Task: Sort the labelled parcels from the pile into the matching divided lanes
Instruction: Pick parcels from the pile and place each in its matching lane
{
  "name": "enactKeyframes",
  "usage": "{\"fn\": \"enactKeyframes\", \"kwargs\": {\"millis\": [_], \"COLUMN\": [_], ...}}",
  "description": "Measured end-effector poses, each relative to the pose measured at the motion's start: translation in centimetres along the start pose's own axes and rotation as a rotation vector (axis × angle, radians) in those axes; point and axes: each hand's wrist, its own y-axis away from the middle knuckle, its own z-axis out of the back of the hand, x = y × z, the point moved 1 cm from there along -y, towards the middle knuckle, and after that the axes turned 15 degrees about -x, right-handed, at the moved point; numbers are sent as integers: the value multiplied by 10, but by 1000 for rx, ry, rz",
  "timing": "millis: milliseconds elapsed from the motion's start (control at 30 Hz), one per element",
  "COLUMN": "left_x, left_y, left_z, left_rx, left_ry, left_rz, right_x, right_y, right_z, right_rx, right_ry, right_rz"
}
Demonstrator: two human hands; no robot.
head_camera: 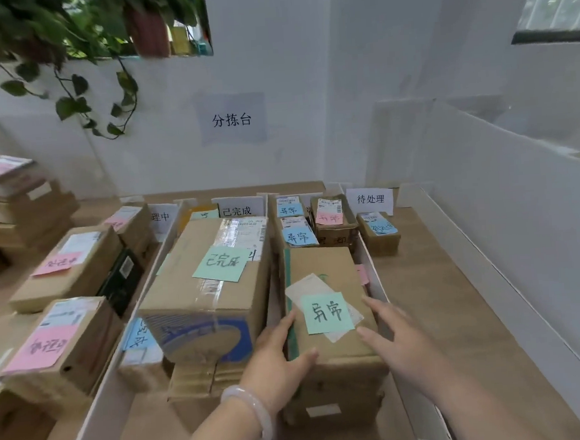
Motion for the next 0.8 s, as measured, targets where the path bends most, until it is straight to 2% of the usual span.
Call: {"fn": "enactKeyframes", "kwargs": {"millis": [167,267,400,600,800], "left_x": [-17,-13,15,91,168], "left_y": [25,35,51,86,125], "left_z": [46,96,168,296,407], "left_rx": [-125,-288,-486,-627,-729], "left_ry": [-106,-174,-349,-608,-802], "left_rz": [-371,-524,-494,-441,-369], "right_x": [63,99,147,220,289], "right_y": [10,24,56,116,168], "right_z": [-2,-19,-65,-168,-284], "right_rx": [-32,-75,-56,117,133], "right_ry": [100,167,280,342,389], "right_rz": [383,598,775,743,833]}}
